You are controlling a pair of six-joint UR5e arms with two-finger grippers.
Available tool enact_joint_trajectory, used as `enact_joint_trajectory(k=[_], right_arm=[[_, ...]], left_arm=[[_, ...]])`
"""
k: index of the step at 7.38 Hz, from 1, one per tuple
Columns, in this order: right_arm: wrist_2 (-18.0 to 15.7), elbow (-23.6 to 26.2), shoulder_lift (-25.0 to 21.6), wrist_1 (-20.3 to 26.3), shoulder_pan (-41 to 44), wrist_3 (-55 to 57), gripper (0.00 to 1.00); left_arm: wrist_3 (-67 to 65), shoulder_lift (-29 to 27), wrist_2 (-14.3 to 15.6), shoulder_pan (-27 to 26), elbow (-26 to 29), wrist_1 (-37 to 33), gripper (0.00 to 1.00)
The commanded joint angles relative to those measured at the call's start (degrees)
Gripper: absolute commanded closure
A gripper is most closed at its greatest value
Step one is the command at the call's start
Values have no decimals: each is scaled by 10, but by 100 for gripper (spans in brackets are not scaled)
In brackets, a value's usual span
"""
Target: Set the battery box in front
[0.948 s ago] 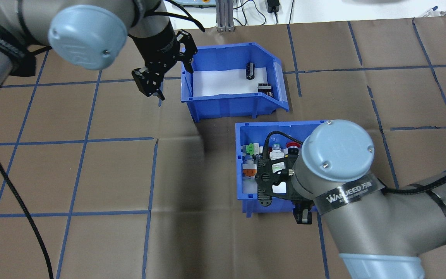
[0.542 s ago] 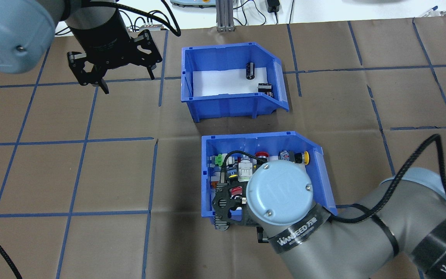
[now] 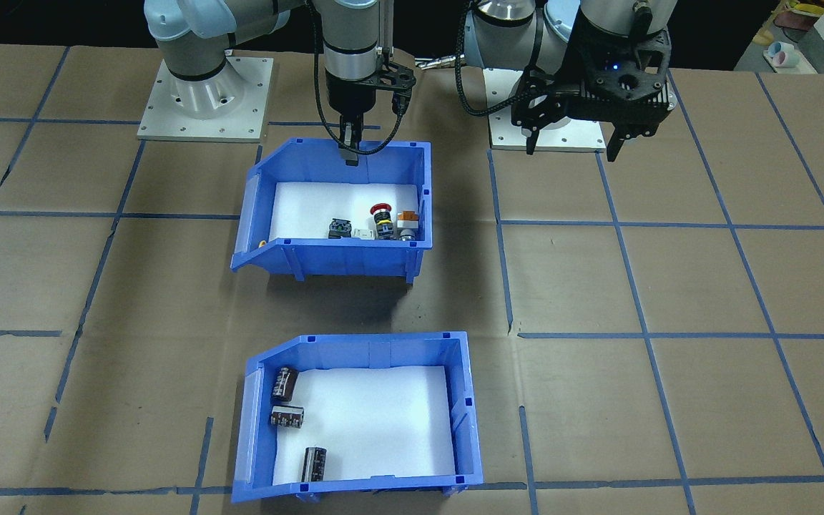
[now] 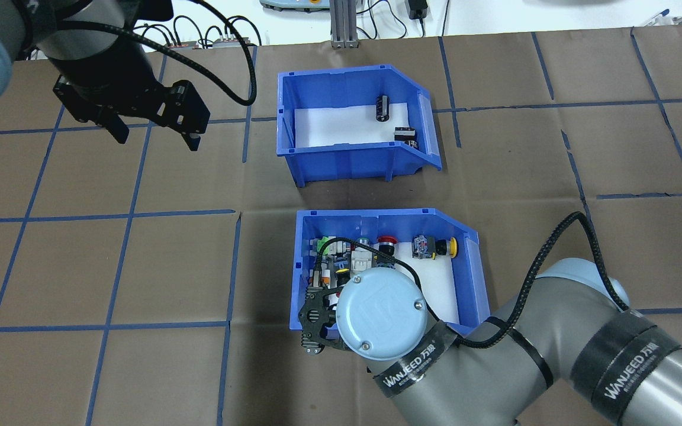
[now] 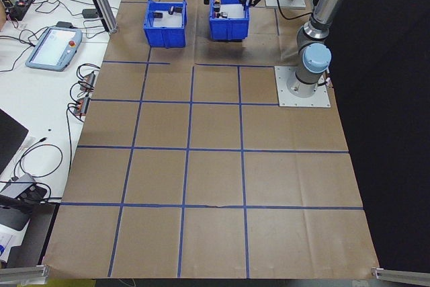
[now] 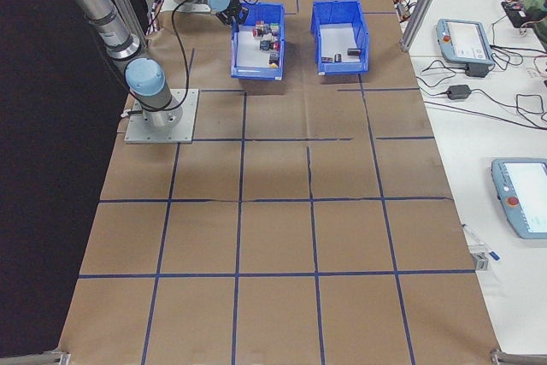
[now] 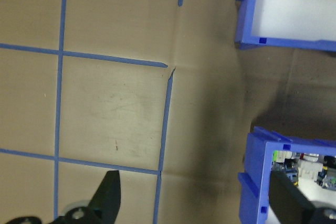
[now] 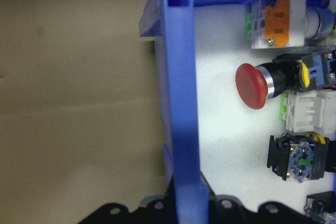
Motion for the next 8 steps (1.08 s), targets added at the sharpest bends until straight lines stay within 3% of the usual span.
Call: enact_joint_trajectory(k=[1,2,3,4,5,7,8], right_arm=[[1,1,4,0,1,4,53],[4,1,3,-1,0,4,7],[-1,-3,-2,4,-5,0,0],[-1,-10,-22,12,-8,0,0],[3,-29,-49,71,-20,-2,0],[7,-127,-68,237,-71,-1,0],[11,-167,-68,273,-115,2,0]], left_arm=[[38,9,-25,20,-26,29,1],[41,11,-21,20,-27,30,1],[41,12,-19,20,-28,29,1],[41,12,-18,20,-28,27,1],[41,12,-19,20,-28,27,1],[39,12,-19,20,-27,27,1],[40,12,-17,20,-27,27,1]])
